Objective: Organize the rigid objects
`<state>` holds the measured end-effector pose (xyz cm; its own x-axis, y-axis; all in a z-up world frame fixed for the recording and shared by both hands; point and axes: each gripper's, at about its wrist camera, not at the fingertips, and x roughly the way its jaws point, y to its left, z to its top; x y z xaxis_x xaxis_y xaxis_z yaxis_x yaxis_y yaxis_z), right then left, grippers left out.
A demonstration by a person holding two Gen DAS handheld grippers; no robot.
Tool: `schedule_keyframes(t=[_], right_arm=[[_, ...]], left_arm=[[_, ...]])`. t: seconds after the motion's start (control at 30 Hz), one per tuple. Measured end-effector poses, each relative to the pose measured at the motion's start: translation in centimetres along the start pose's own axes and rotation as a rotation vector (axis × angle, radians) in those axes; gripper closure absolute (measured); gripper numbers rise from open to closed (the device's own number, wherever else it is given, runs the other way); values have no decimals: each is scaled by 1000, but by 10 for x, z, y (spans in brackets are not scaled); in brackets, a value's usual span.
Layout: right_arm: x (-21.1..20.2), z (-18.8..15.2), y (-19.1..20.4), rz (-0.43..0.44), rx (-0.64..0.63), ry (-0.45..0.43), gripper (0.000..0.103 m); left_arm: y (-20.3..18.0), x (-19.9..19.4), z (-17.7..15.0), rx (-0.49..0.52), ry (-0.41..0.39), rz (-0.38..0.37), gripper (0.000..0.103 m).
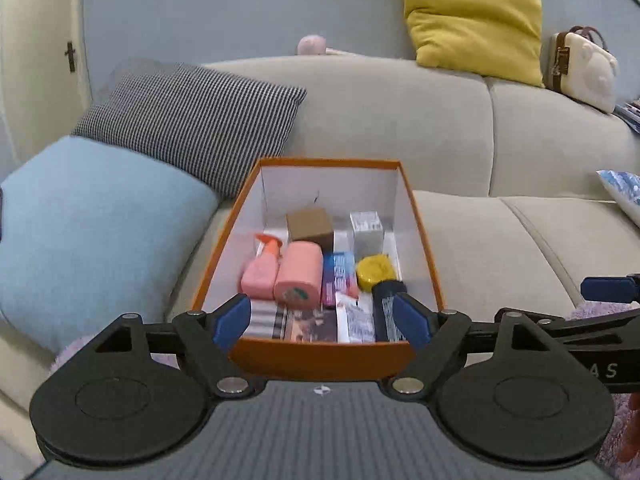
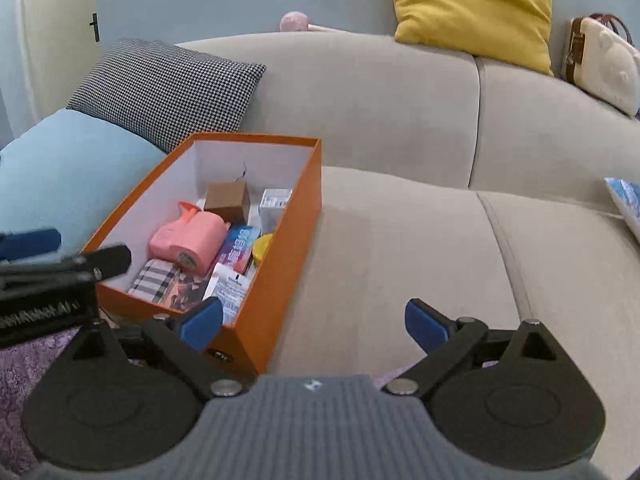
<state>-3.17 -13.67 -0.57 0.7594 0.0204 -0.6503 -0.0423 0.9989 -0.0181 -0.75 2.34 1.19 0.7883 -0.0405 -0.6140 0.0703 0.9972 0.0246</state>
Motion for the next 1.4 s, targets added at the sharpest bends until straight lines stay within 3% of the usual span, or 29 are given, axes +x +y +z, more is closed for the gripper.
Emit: schedule_keyframes(t=[0.37,1.4], right_arm=[[2,-7,-14,-21,73,49,5],[7,-9,-13,0,47,69,5]], left_arm=[[2,5,-9,-7,69,11,9],[-1,9,-9,28,83,6,9]])
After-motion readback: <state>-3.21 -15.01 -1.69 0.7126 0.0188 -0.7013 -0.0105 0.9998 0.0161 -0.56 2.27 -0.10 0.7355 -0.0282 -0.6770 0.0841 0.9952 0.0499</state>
